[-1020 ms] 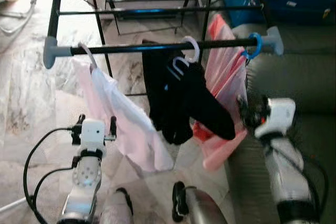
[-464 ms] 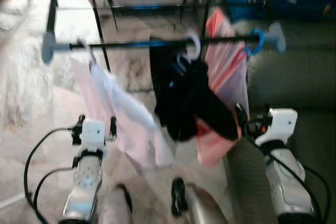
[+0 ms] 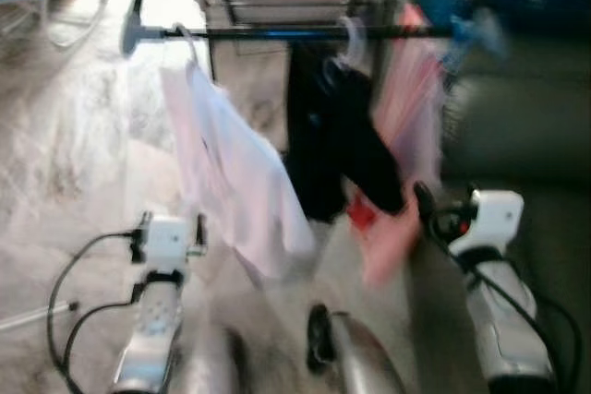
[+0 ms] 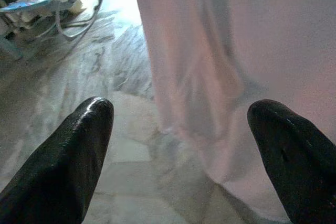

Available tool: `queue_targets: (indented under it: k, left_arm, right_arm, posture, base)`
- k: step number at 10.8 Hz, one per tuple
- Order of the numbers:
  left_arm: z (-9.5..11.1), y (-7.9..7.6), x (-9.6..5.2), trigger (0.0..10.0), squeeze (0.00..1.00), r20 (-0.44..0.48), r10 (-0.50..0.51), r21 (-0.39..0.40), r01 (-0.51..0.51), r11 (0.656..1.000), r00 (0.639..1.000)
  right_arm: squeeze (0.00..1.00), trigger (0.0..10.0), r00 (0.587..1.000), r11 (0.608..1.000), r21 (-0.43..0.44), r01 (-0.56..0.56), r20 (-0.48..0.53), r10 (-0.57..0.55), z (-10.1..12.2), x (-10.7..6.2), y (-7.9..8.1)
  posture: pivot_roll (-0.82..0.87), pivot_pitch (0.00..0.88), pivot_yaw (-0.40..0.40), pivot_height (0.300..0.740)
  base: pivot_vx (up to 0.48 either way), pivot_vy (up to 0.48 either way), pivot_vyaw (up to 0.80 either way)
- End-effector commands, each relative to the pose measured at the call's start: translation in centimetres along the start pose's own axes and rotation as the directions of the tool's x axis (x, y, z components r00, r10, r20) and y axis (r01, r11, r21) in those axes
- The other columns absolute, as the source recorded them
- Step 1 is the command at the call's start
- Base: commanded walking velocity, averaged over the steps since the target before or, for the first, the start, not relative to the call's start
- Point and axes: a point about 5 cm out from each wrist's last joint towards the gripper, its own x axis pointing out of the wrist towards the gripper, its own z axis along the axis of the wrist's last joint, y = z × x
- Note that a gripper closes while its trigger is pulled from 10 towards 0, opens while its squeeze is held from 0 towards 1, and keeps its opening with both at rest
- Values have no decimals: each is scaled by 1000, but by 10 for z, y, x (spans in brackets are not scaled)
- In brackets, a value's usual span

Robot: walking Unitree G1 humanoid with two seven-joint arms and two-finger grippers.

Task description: Hang hanger

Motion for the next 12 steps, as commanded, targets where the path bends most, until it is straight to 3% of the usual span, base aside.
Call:
queue_targets:
  k: [1, 2, 3, 4, 5, 11, 12]
  left_arm:
    - [-6, 3, -4, 10000, 0, -23, 8, 5, -8, 1000, 1000]
    - [-5, 4, -4, 10000, 0, -18, 9, 5, -9, 1000, 1000]
    - [-4, 4, -3, 10000, 0, -19, 16, -3, -16, 1000, 1000]
    - [-5, 4, -3, 10000, 0, -20, 16, -9, -16, 1000, 1000]
    - [-6, 4, -2, 10000, 0, -35, 12, -24, -12, 1000, 999]
    - [-7, 5, -3, 10000, 0, -38, -8, -17, 8, 1000, 999]
    - [-6, 5, -3, 10000, 0, -31, -14, -12, 13, 1000, 999]
  right_arm:
    - [1000, 10000, 1000, 1000, -5, 20, -9, -20, -1, -4, -5]
    - [929, 10000, 1000, 1000, 3, 28, -13, -27, -2, -3, -4]
    - [741, 10000, 999, 1000, 5, 30, -15, -29, -2, -2, -4]
    - [55, 10000, 999, 999, 7, 32, -18, -32, -2, -2, -5]
    - [0, 10000, 999, 1000, 0, 27, -23, -27, -3, -1, -4]
    - [0, 10000, 999, 1000, 15, 25, -32, -24, -5, 2, 0]
    - [0, 10000, 999, 999, 20, 28, -38, -27, -7, 3, 1]
  posture:
    - [3, 213, -44, 740]
    - [4, 210, -43, 740]
    - [4, 209, -42, 740]
    - [2, 207, -42, 740]
    - [2, 205, -44, 740]
    - [9, 200, -35, 740]
    - [11, 198, -35, 740]
  base:
    - [-304, 0, 0]
    - [0, 0, 0]
    - [0, 0, 0]
    - [0, 0, 0]
    - [0, 382, 0]
    - [0, 480, 0]
    - [0, 0, 0]
